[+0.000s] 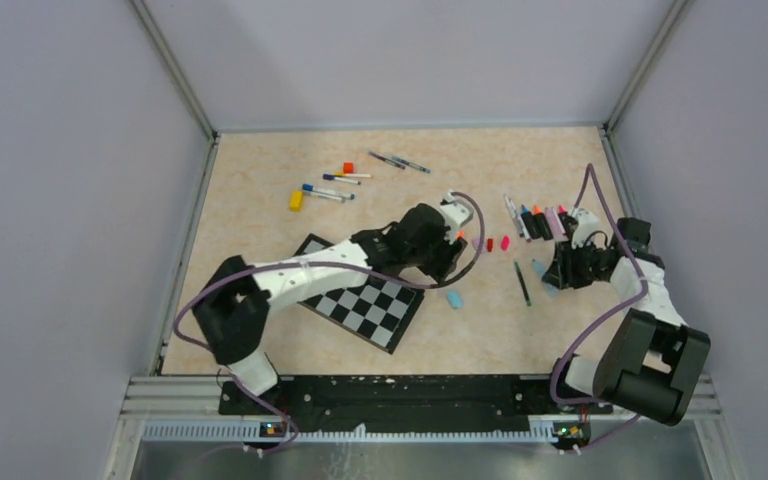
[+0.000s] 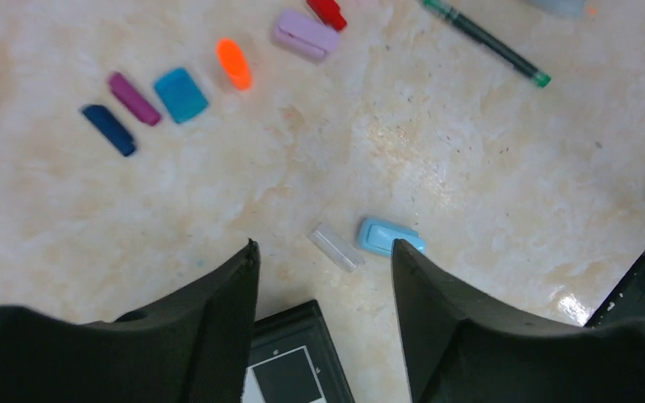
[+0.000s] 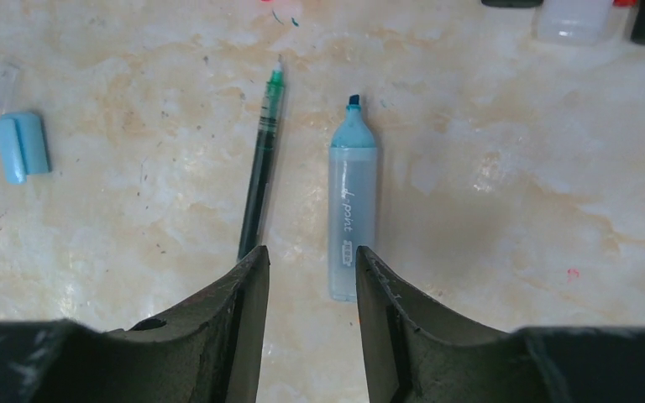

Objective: Open the pen caps
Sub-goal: Place the pen at the center of the board, then pick up the pen from the center of the board.

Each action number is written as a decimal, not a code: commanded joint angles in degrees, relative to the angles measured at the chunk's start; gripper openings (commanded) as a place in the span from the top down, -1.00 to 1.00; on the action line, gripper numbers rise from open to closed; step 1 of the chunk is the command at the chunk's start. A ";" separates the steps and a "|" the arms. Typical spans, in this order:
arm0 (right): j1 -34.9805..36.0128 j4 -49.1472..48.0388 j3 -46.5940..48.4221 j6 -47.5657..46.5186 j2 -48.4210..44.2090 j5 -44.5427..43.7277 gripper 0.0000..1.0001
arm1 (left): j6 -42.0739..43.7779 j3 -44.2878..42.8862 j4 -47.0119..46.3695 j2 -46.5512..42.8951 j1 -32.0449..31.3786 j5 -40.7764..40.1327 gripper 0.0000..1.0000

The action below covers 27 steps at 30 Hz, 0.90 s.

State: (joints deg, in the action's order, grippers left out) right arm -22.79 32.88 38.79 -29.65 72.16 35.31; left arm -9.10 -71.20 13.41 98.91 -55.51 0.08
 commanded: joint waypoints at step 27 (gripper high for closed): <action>-0.50 -10.53 0.94 4.14 -8.89 27.62 0.09 | -17.00 4.07 -10.37 -11.66 33.83 20.13 -0.97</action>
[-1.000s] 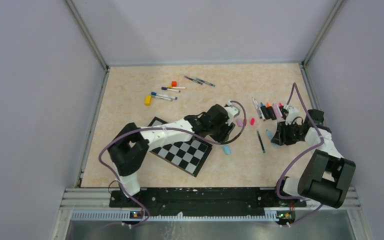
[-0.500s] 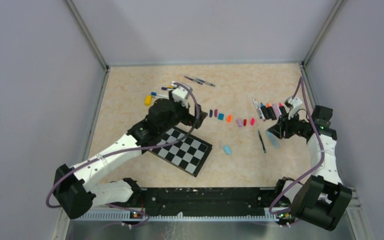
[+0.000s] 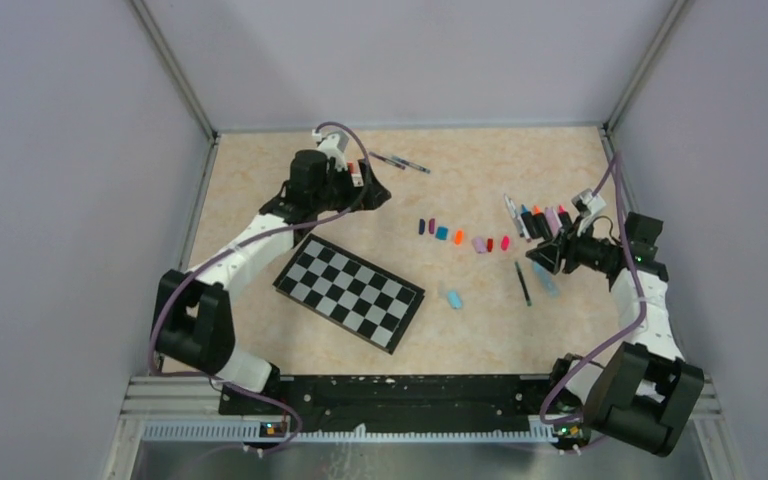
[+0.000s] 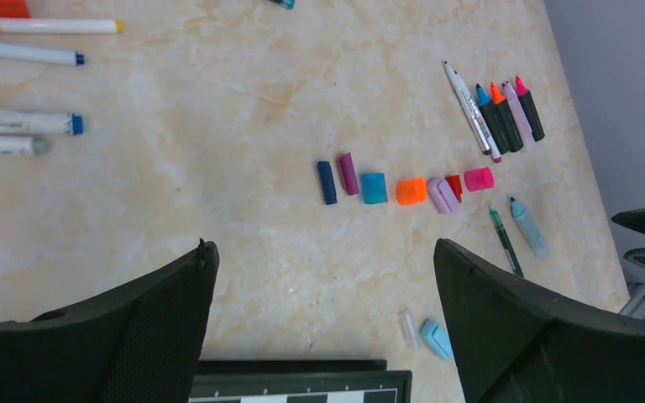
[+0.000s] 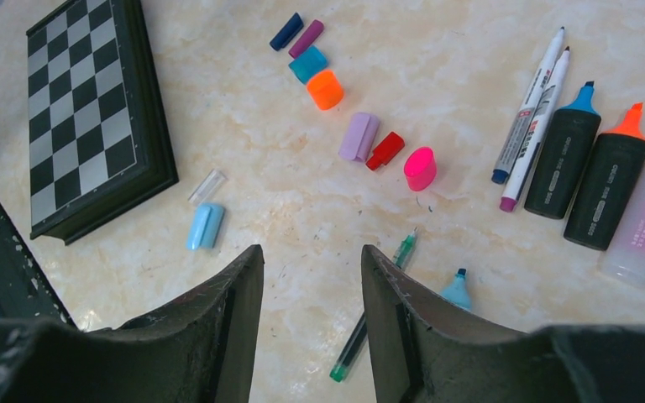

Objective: Open the pen caps
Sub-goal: Pick up the pen from the center of the board.

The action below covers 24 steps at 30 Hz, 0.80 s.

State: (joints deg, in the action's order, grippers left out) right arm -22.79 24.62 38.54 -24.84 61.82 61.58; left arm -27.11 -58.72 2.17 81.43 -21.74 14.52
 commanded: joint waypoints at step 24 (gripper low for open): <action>39.80 10.59 69.40 -13.52 60.00 -31.04 -0.51 | 1.55 14.16 -6.06 -15.95 5.86 -1.67 -0.97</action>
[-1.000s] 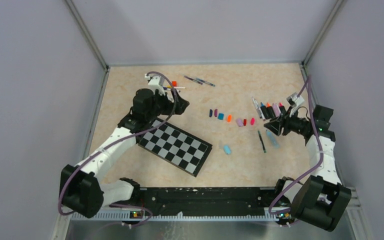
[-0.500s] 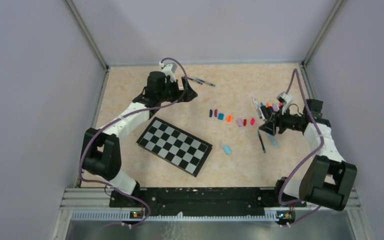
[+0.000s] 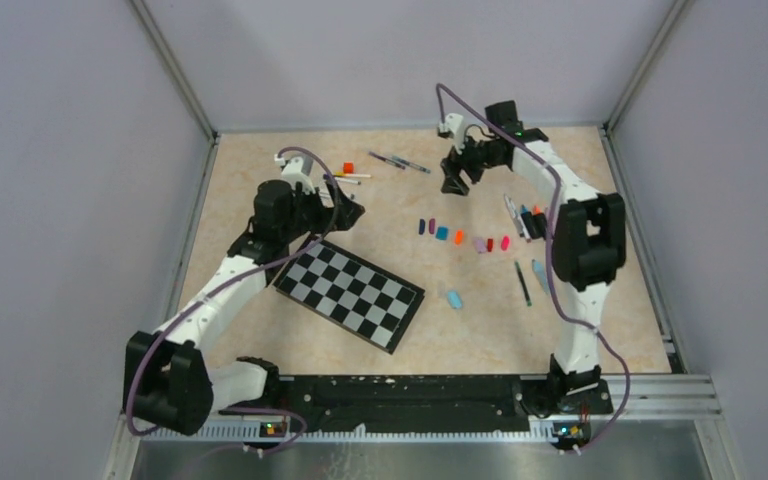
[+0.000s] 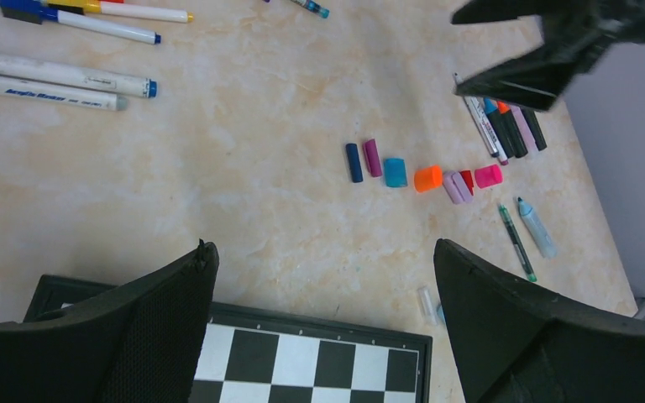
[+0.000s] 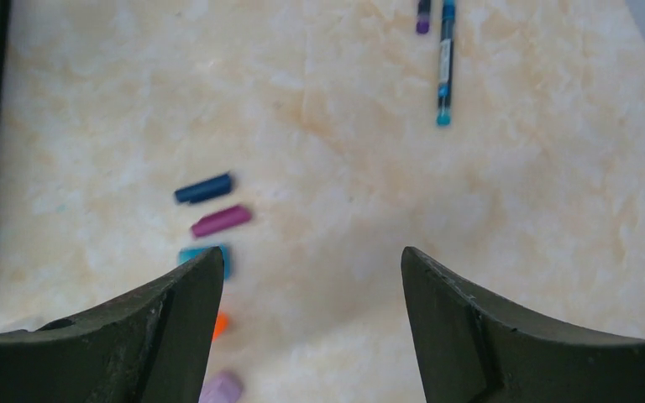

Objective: Open the pen caps
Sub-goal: Pick up the pen from the center of the board.

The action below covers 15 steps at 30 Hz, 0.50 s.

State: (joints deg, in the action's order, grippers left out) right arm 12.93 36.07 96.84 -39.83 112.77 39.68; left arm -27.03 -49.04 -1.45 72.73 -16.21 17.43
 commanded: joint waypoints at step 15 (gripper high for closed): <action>5.97 -6.32 41.39 14.99 35.49 -15.58 -0.11 | 4.83 8.92 -9.17 -9.19 0.56 -9.89 -0.98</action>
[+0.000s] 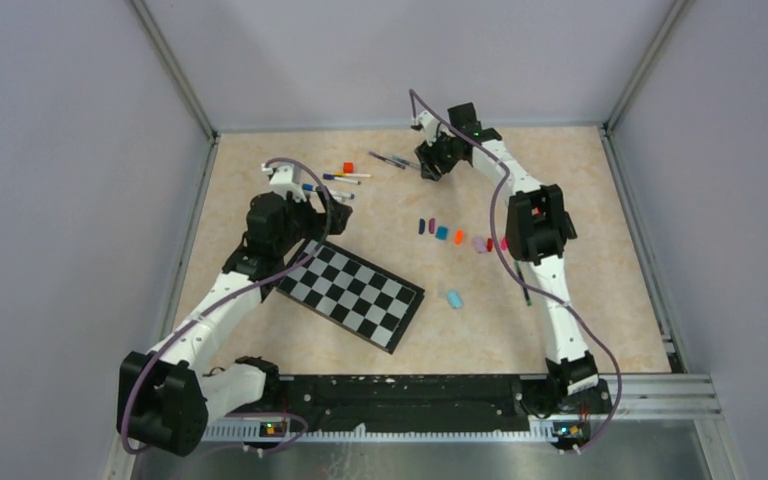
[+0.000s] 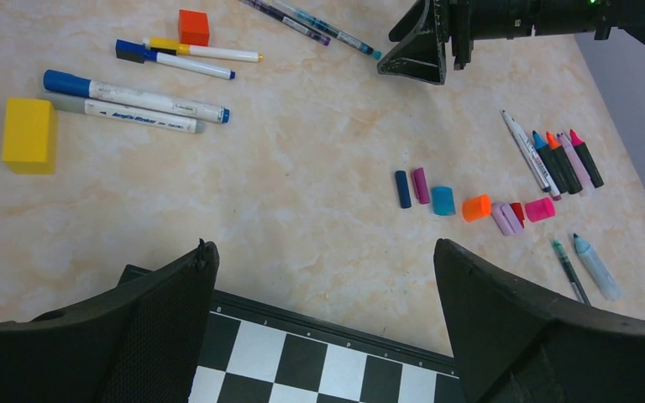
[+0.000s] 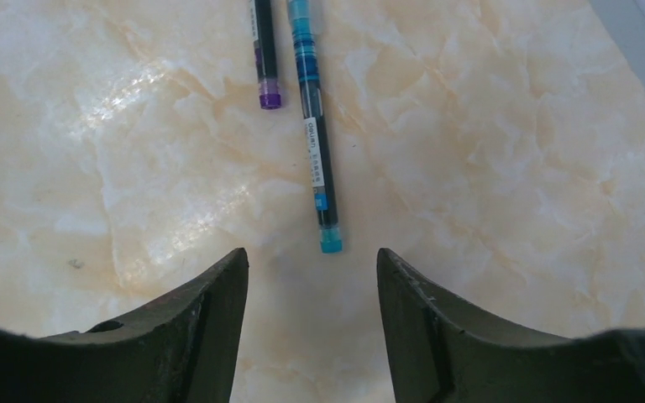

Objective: Open the pen caps
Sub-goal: Pick up the pen from the center of the board.

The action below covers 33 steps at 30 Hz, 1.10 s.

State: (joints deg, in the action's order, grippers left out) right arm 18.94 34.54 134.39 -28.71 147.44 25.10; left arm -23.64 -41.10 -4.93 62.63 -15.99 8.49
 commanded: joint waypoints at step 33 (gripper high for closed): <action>2.33 -0.19 -5.63 2.89 -1.31 0.67 0.97 | 0.07 1.92 -5.33 -1.58 0.43 1.51 -0.97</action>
State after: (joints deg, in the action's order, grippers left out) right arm 19.46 28.45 133.62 -23.81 150.41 26.11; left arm -22.22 -40.10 -7.42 64.40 -15.84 8.38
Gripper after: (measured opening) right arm 0.077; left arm 0.987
